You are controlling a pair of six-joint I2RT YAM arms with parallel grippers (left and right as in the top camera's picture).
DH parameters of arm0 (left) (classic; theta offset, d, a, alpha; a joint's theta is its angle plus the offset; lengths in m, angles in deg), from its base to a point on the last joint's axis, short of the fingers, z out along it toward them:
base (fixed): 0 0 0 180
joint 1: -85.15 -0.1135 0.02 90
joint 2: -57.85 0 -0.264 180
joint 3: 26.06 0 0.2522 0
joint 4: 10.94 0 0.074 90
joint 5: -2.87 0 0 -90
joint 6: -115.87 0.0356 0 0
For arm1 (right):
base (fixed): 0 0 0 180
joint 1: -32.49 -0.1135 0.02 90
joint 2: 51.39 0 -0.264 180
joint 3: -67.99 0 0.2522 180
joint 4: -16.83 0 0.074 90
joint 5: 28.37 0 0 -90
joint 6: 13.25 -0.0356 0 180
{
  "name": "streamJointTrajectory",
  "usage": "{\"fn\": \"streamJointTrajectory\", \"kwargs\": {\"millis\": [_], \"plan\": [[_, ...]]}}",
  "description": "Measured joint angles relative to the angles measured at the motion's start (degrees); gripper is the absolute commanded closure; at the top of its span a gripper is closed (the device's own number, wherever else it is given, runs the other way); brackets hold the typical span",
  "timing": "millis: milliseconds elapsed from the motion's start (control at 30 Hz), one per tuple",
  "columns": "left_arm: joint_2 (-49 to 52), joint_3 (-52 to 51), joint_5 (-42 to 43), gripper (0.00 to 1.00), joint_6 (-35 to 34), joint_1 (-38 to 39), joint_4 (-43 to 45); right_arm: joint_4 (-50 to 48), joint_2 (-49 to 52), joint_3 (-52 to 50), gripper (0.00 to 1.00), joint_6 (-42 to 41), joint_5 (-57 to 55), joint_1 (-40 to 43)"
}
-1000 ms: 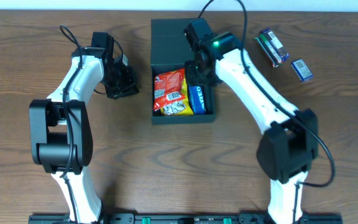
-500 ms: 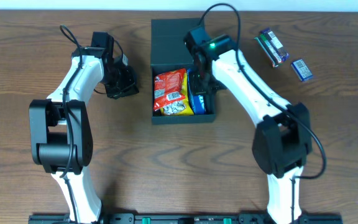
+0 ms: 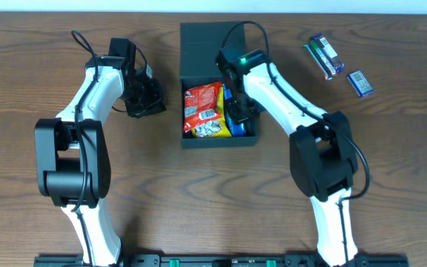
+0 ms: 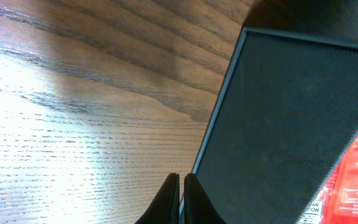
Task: Pack container
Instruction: 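Push the Oreo pack down beside the bags with the right gripper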
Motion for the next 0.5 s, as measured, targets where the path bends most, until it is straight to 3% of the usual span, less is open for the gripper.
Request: {"fn": "streamJointTrajectory", "kwargs": {"millis": [500], "plan": [[0.0,0.0,0.0,0.94,0.0,0.0,0.0,-2.75,1.64,-0.04,0.99,1.07,11.67,0.15]]}}
